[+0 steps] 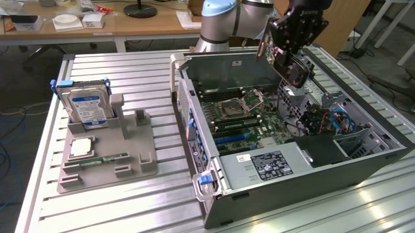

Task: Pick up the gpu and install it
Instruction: 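Insert the gpu into the slot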

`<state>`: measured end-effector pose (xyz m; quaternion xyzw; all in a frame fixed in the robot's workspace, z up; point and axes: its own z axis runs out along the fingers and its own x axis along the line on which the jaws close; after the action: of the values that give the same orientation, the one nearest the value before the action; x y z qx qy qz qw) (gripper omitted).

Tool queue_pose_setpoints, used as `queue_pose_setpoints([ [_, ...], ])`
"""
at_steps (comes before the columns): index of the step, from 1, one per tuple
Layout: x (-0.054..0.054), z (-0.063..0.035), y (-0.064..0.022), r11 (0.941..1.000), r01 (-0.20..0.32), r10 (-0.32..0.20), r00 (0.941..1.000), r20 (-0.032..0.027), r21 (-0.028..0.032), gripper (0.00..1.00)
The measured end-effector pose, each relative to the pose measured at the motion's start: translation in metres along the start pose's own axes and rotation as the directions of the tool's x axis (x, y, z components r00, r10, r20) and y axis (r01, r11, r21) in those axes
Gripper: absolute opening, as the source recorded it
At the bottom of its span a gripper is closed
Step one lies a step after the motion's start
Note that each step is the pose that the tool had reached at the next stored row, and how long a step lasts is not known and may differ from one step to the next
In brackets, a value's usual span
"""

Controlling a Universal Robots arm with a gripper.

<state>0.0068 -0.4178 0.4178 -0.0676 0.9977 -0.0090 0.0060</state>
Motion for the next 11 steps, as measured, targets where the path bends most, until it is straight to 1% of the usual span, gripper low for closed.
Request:
queue_pose_setpoints([
  [3, 0.0000, 0.0000, 0.0000, 0.9986, 0.053, -0.053, 0.9986, 0.0010, -0.0005, 0.27],
  [5, 0.0000, 0.0000, 0.0000, 0.9961, 0.088, -0.088, 0.9961, 0.0017, -0.0008, 0.27],
  [8, 0.0000, 0.0001, 0.0000, 0.9904, 0.138, -0.138, 0.9904, 0.0027, -0.0013, 0.27],
  [11, 0.0000, 0.0001, 0.0000, 0.9834, 0.182, -0.182, 0.9833, 0.0036, -0.0016, 0.27],
])
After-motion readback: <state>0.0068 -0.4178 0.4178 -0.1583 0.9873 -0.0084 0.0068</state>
